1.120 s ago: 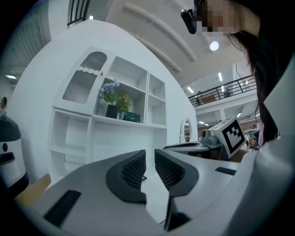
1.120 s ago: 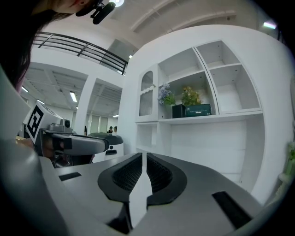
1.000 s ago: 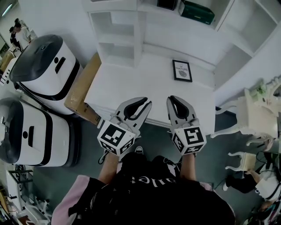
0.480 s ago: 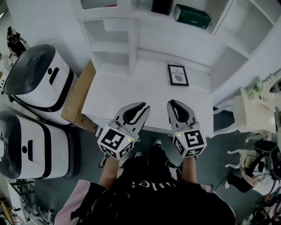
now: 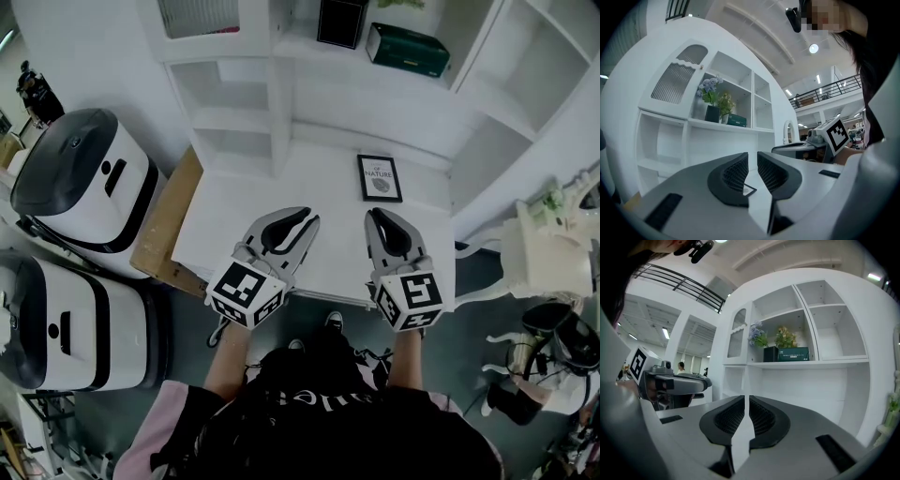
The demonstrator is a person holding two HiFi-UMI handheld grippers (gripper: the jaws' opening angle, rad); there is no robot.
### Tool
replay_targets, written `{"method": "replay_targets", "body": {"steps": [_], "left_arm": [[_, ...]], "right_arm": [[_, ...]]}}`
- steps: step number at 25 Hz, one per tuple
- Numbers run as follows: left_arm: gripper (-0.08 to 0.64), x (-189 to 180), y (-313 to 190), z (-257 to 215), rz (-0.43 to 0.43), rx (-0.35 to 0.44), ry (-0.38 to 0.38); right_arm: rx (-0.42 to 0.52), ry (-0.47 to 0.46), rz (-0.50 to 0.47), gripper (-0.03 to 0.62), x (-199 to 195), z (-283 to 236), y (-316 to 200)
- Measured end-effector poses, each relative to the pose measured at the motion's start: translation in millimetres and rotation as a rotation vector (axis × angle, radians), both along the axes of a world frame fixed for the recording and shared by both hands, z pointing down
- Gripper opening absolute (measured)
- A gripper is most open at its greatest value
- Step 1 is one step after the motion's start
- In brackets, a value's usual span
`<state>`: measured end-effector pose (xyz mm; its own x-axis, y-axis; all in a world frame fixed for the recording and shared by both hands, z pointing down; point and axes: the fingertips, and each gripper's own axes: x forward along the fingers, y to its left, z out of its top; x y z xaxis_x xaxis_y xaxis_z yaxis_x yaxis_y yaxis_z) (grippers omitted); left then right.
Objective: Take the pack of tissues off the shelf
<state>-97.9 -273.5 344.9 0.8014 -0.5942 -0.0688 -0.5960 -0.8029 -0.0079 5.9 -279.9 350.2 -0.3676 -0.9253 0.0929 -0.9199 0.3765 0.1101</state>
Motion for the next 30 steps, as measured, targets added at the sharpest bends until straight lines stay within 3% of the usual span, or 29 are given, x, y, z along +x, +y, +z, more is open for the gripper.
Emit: {"method": "replay_targets", "body": {"steps": [14,21,25,27,30], "left_arm": [[0.071,77,-122,-90,-0.03,0.181,0.007],[0.072,118,-181,-136,-0.038,0.274,-0.055],[0.119,134,-217,-164,-0.053,0.269,-0.026],[0.174,143,-236,-170,-0.061,0.256,-0.044],[0.195,153,-263,-169,-0.086,0.218,-0.079]], "right_arm": [[0.121,0.043,0.033,0.064,92,-58,-81],[0.138,0.009,0.039,0.064,136,-70,-104],[0.135,-0.004,0.045,0.064,156,-69,-115],[0.128,-0.011,0.047,0.064,163,-67,-119],[0.119,-0.02,0.045,0.064,172,-64,-125]]}}
